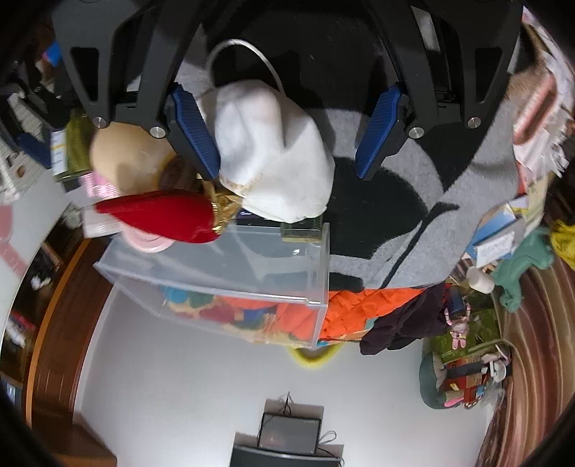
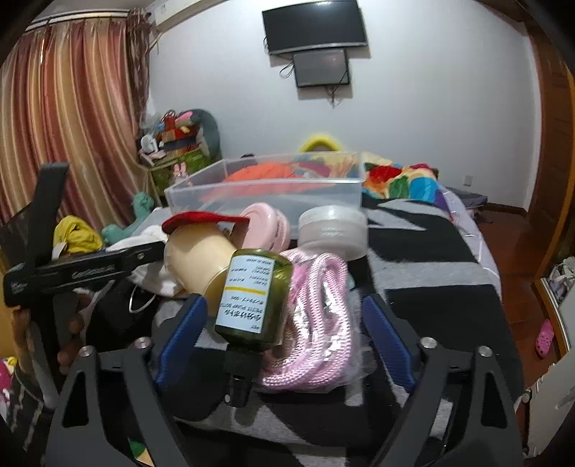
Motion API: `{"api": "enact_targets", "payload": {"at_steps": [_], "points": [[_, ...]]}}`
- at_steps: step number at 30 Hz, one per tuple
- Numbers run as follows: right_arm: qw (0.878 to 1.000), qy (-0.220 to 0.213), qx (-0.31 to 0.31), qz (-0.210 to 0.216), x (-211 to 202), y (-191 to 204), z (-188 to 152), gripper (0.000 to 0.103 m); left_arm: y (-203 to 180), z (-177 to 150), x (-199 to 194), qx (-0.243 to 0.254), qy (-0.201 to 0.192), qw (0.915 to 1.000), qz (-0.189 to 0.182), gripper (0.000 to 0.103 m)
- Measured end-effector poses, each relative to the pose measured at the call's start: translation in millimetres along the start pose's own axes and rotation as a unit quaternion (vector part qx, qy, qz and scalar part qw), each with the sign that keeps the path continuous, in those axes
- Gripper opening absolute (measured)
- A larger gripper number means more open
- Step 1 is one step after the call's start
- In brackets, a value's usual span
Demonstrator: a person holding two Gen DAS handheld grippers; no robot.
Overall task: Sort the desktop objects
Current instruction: 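Carry the white cloth with the left tool while the right tool carries the green bottle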
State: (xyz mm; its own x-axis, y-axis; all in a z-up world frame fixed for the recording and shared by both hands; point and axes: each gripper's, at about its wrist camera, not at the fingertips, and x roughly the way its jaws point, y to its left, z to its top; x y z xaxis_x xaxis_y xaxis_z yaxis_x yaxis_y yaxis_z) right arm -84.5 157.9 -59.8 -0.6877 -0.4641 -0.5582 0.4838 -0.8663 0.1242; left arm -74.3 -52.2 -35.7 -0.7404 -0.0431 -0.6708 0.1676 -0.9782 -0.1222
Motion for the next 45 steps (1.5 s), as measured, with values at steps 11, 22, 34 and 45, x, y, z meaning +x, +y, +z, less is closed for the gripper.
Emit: {"api": "enact_targets", "payload": {"at_steps": [11, 22, 34, 45], "points": [[1.0, 0.02, -0.002, 0.006, 21.0, 5.0, 5.1, 0.065, -1.0, 17.4, 37.0, 0.037, 0.091, 0.9945, -0.037, 0.089], [1.0, 0.018, -0.002, -0.001, 22.6, 7.0, 4.4, 0.049, 5.6, 12.3, 40.2, 0.033, 0.105, 0.9897, -0.091, 0.067], [1.0, 0.006, 0.018, 0.001, 14.2, 0.4, 11.0, 0.045, -3.9, 0.8, -9.9, 0.076, 0.046, 0.9947, -0.052, 0.044], [1.0, -0.013, 0.017, -0.009, 4.1, -0.5, 24.5, 0.043, 11.0, 4.8, -59.3, 0.073, -0.035, 0.9967, -0.01, 0.04]]}}
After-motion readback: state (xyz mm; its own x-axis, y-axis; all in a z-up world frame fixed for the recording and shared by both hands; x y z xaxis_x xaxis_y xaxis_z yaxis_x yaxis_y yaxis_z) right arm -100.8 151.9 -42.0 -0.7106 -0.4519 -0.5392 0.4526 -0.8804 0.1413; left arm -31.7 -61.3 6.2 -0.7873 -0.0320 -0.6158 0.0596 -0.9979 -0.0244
